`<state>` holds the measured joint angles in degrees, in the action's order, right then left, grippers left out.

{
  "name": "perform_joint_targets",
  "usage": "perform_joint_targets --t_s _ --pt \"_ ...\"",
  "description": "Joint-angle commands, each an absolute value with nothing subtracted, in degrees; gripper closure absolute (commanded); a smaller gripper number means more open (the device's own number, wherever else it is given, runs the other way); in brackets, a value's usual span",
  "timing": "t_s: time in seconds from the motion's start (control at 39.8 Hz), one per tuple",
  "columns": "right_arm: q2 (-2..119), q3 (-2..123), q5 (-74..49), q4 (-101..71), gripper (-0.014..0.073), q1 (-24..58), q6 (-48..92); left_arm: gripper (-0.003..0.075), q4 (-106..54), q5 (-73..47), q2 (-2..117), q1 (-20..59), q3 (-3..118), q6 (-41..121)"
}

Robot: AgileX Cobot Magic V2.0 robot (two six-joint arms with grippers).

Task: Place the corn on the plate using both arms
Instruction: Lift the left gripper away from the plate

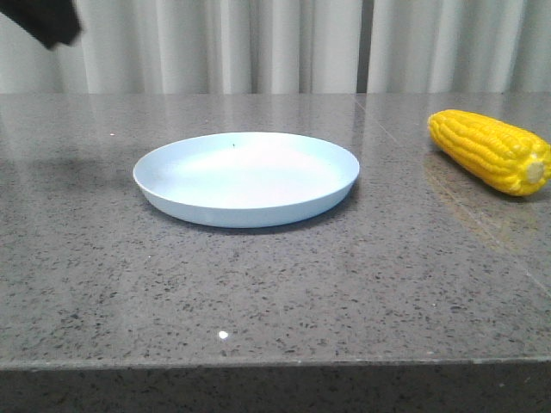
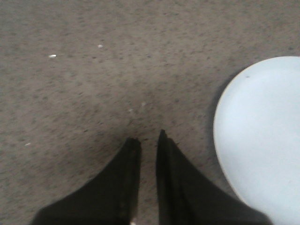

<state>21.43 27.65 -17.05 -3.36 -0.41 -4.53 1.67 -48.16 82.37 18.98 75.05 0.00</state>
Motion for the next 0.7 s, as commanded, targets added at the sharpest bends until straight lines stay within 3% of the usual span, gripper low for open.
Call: perform_joint_targets --t_s 0.0,0.33,0.5,0.68 --pt "22.1 29.6 -12.7 -3.4 -0.0016 -0.6 -4.5 0.0741 7.0 -47.3 76.3 18.9 74.2 -2.3" --pt "22.1 29.6 -12.7 -3.4 -0.0016 -0.6 -4.5 0.0741 6.9 -37.3 57.8 18.9 56.0 -4.7" --pt "22.1 29.6 -12.7 -3.4 -0.0016 -0.6 -4.5 0.0741 6.9 -25.3 41.4 19.0 41.0 -4.6" --pt "22.1 29.6 -12.7 -3.4 -0.0016 -0.6 -4.5 0.0741 7.3 -22.2 24.6 19.0 31.1 -4.6"
